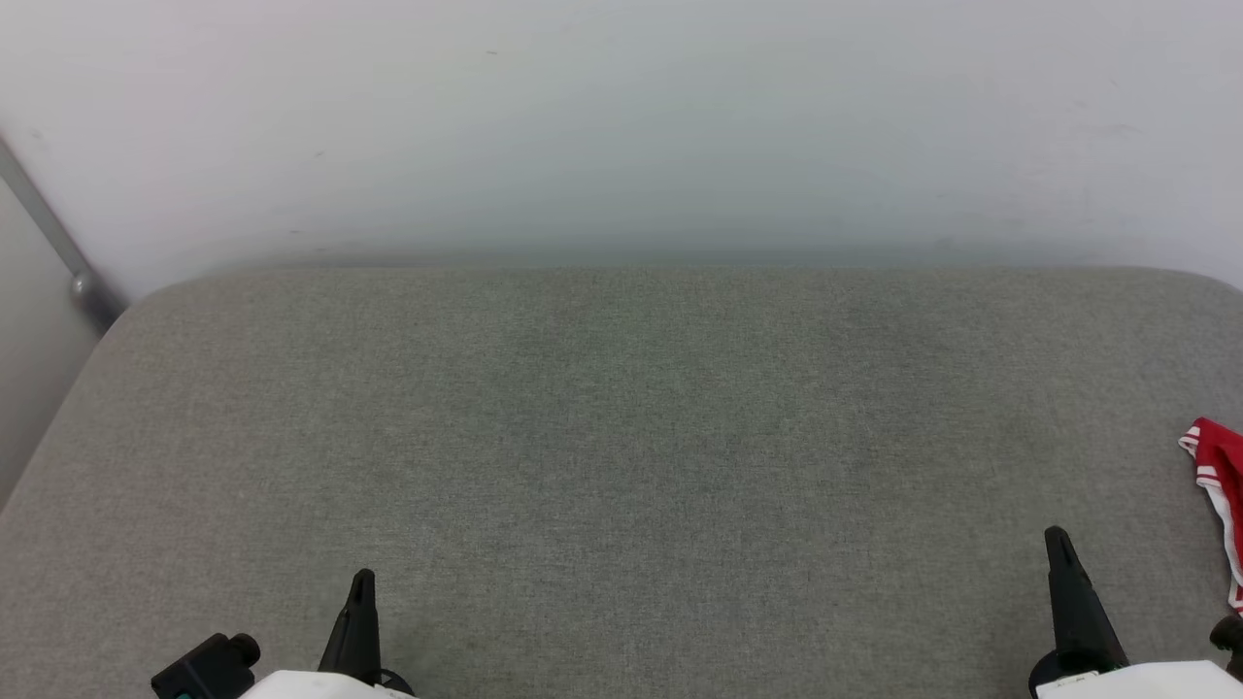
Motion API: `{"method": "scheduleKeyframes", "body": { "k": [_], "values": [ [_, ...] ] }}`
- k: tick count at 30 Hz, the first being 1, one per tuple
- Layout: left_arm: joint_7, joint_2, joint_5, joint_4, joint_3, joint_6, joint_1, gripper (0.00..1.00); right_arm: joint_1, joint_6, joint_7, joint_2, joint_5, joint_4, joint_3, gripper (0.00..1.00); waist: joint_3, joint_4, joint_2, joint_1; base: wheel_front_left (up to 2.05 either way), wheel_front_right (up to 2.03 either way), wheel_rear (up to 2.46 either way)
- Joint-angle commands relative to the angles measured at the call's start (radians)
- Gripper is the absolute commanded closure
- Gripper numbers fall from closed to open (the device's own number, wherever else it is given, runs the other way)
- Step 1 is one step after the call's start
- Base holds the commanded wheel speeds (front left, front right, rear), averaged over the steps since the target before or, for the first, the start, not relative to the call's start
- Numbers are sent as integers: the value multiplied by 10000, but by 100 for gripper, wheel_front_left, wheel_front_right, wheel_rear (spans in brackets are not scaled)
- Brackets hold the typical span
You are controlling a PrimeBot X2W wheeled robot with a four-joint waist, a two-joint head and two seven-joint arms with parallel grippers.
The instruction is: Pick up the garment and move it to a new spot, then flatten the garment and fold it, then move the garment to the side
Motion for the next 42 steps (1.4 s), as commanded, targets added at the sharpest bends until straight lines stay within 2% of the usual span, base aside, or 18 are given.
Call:
{"method": "scheduleKeyframes", "body": {
  "k": [1, 22, 42],
  "values": [
    [76, 59, -386, -65, 71, -72, -332, 100, -317, -1, 68, -110, 381, -36, -4, 100, 9, -5, 0, 0, 0, 0, 0],
    [708, 78, -3087, 160, 395, -434, -885, 100, -955, -2, 694, -134, 2852, 400, -58, 100, 122, -67, 0, 0, 0, 0, 0],
    [1212, 67, -5073, 339, 682, -700, -1310, 100, -1452, -3, 1199, -122, 4678, 740, -133, 100, 224, -123, 0, 0, 0, 0, 0]
  ]
}}
